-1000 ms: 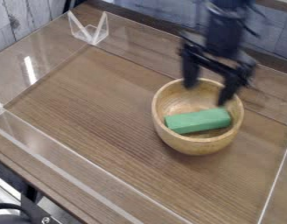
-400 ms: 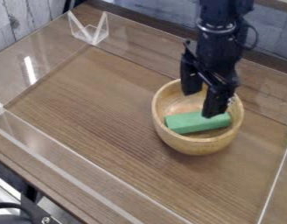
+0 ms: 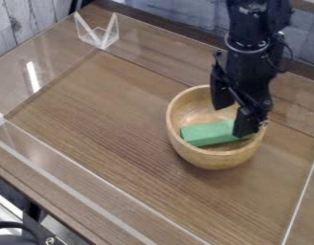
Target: Move green object from inside the wooden bowl to the table next to it
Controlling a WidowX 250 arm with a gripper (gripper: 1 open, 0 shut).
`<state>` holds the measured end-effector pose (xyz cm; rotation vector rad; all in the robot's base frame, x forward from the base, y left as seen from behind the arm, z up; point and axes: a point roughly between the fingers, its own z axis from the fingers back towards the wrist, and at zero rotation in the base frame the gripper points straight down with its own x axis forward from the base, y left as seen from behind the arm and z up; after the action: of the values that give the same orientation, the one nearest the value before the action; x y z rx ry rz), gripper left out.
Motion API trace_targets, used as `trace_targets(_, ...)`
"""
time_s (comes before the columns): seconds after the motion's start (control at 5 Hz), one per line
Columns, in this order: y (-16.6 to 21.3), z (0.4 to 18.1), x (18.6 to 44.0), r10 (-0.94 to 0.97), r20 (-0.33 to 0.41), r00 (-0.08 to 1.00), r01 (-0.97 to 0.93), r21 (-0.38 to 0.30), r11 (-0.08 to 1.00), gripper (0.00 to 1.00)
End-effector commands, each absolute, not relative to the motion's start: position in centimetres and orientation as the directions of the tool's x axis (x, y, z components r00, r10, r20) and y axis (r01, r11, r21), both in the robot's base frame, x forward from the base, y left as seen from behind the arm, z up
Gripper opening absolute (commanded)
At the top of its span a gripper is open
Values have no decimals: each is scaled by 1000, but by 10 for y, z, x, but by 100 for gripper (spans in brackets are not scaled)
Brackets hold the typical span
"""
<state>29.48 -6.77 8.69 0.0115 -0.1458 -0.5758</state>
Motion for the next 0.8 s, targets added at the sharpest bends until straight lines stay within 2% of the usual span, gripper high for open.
trace_targets(0.0,-63,109,304,-489,218,845,482,88,872,100)
trace_targets(0.4,-42,101,300,-381,249,890,372,83,924,100)
trace_targets(0.6,-51,100,309,-441,256,860,436,82,896,100)
